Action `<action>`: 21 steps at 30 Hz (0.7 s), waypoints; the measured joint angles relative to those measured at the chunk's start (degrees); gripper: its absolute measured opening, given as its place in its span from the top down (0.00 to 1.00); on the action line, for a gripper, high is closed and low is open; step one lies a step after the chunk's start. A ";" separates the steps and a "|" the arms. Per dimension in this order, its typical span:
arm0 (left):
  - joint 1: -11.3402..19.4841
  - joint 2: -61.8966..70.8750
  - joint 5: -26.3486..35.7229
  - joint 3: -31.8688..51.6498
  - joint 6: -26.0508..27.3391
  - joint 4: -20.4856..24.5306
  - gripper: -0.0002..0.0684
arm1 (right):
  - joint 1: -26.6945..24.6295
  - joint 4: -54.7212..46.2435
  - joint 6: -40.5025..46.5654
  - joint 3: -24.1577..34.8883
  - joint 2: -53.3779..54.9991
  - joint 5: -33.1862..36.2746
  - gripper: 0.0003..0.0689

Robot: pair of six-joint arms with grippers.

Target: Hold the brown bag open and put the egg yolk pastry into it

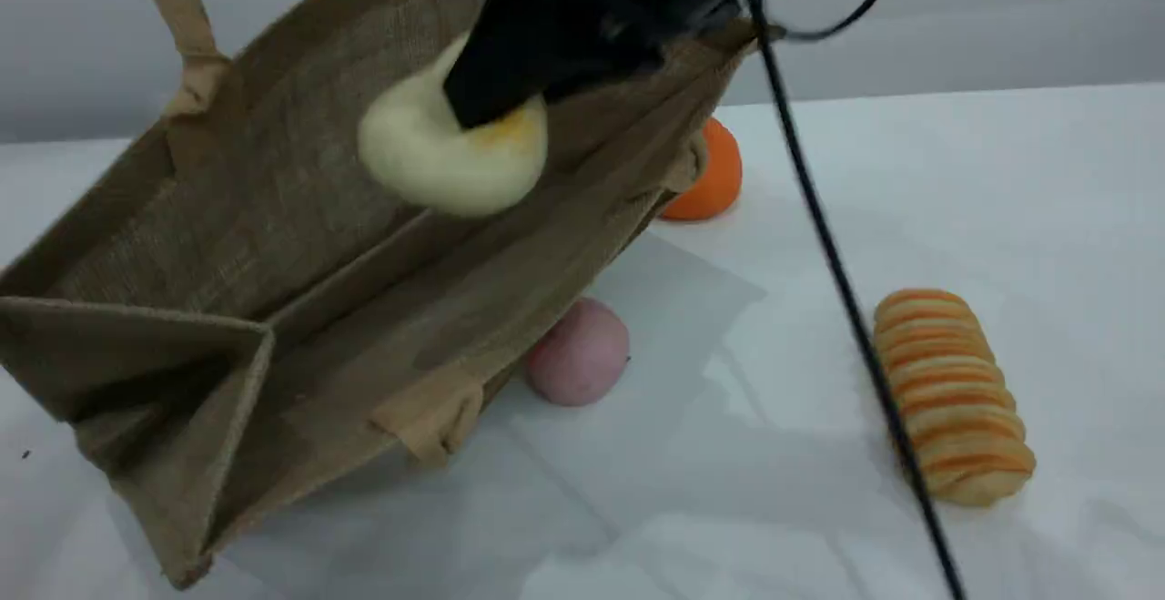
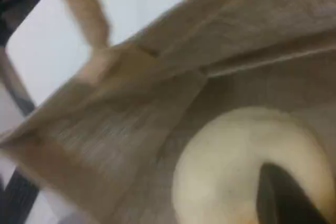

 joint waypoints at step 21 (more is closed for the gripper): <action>0.00 0.00 0.00 0.00 0.00 -1.01 0.87 | 7.06 11.17 -3.12 -0.06 10.30 -23.36 0.93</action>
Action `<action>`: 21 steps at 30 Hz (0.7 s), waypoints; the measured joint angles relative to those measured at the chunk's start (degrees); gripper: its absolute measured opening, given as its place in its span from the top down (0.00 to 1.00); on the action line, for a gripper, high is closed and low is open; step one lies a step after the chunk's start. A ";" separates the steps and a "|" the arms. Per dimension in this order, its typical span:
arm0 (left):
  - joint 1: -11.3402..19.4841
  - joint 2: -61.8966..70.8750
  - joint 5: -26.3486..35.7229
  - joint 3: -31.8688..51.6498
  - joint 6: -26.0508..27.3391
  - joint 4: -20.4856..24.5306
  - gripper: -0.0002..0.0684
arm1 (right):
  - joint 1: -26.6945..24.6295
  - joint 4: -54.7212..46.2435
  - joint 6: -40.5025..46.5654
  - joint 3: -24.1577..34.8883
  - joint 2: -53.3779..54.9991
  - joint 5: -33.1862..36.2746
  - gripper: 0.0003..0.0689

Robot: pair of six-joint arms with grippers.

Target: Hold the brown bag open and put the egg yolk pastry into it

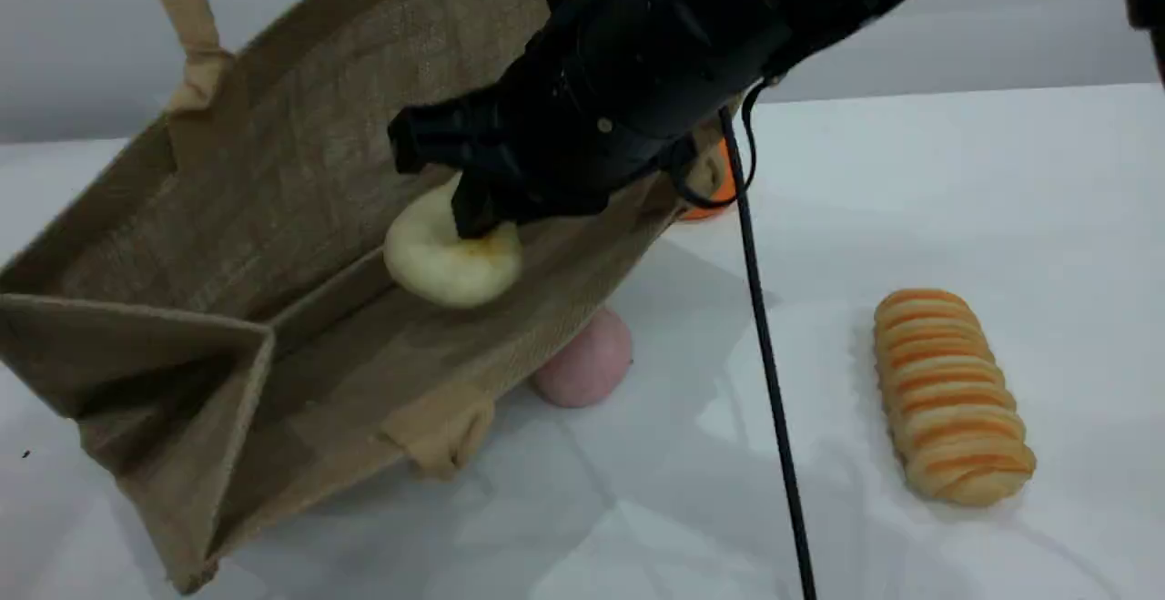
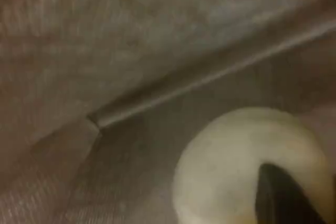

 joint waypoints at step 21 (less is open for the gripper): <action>0.00 0.05 0.01 0.00 -0.09 0.23 0.87 | -4.54 -9.19 -1.63 -1.68 -11.73 15.28 0.37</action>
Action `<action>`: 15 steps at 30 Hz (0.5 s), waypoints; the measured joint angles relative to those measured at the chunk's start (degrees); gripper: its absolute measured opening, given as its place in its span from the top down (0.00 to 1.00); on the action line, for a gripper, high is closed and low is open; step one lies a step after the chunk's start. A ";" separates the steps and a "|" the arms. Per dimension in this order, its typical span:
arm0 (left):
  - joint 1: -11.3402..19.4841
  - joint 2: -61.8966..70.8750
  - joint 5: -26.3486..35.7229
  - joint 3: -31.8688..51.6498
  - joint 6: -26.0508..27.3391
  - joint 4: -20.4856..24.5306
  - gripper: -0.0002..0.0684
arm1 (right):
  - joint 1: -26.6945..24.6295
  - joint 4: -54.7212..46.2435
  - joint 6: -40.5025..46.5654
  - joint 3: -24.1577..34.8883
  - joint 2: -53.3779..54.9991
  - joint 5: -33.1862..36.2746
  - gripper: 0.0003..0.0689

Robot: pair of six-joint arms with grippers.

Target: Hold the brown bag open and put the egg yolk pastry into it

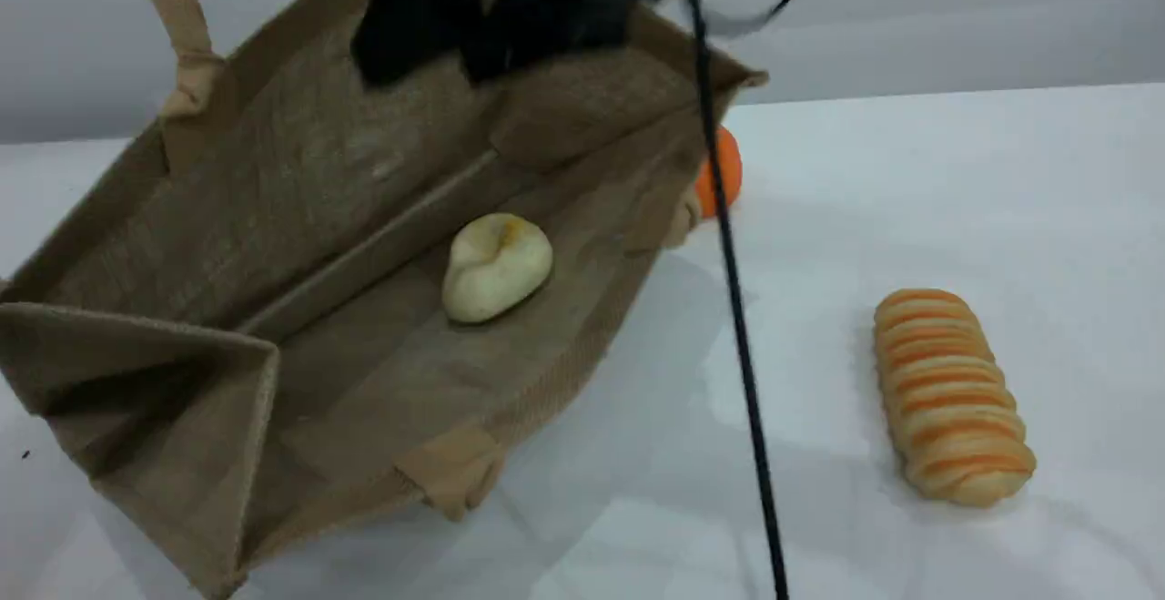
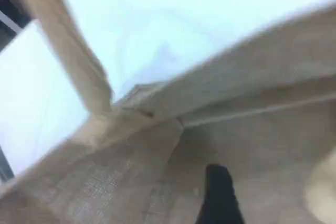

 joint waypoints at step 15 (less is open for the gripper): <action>0.00 0.18 -5.06 8.19 2.46 -0.48 0.87 | -8.86 -23.66 16.75 0.00 -23.22 16.76 0.37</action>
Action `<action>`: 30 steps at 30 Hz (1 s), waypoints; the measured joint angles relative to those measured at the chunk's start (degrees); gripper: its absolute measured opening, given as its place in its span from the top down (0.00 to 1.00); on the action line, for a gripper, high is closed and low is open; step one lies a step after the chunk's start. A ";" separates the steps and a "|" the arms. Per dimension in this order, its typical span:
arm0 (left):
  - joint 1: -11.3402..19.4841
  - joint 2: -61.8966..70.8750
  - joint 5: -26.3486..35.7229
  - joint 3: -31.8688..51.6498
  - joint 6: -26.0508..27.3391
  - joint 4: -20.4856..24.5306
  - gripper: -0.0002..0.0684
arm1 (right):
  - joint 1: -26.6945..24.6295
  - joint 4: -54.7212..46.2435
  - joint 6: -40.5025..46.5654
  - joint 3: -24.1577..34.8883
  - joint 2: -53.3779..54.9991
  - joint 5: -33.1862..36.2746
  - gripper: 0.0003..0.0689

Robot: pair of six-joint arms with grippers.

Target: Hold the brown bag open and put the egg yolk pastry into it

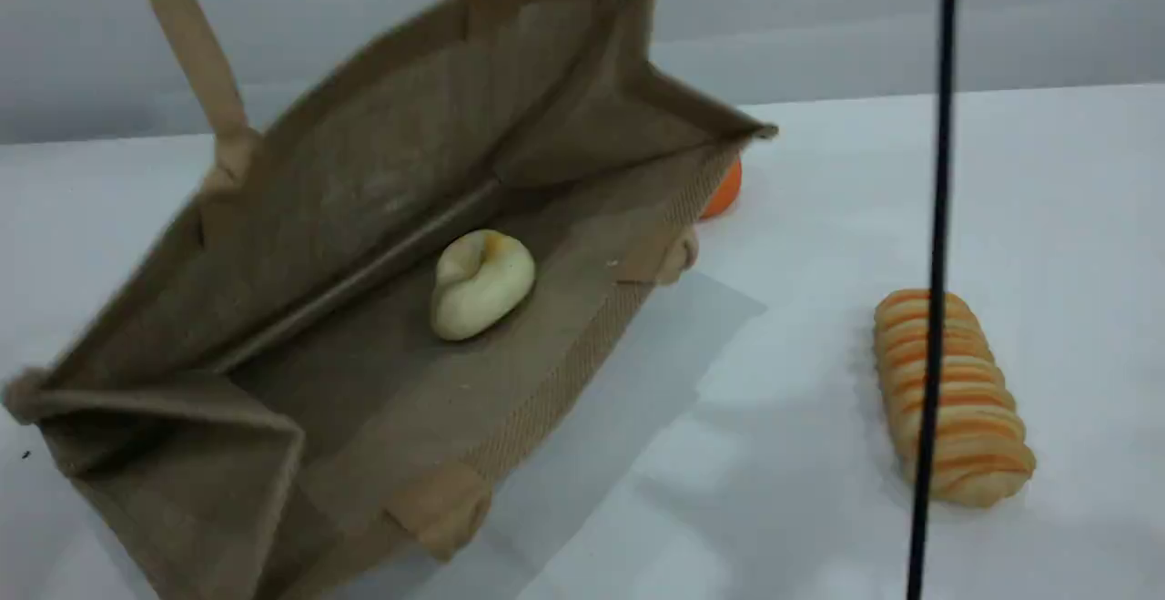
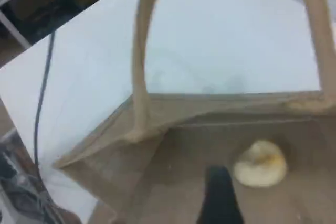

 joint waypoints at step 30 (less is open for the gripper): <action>-6.91 7.90 -17.23 18.13 15.90 -11.37 0.49 | 0.00 -40.26 36.25 0.00 -34.58 27.11 0.37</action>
